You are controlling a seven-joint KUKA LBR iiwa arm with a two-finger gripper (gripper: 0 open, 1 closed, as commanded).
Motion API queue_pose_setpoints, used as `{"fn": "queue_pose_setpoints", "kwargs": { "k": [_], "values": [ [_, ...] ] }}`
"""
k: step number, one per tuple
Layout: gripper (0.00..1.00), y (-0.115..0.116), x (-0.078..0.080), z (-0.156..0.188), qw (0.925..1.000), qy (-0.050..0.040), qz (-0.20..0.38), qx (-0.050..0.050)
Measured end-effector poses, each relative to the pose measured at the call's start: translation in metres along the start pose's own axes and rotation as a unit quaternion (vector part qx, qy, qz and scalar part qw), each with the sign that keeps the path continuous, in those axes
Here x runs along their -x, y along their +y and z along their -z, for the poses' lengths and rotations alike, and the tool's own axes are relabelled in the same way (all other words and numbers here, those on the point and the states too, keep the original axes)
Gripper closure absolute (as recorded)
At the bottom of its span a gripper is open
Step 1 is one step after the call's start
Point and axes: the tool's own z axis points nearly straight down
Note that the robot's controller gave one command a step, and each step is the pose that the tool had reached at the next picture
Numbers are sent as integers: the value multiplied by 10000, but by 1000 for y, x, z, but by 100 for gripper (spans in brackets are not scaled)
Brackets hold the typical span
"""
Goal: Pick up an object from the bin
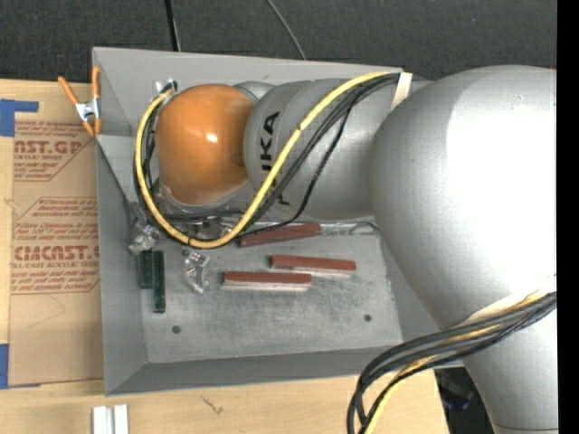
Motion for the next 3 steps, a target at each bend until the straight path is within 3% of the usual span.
{"fn": "queue_pose_setpoints", "kwargs": {
  "k": [1, 2, 3],
  "values": [
    [100, 12, -6, -18, 9954, -141, 943, -79],
    [100, 12, -7, -19, 9954, -131, 942, -71],
    [100, 0, -28, 107, 9949, 1, 1009, -7]
  ]
}}
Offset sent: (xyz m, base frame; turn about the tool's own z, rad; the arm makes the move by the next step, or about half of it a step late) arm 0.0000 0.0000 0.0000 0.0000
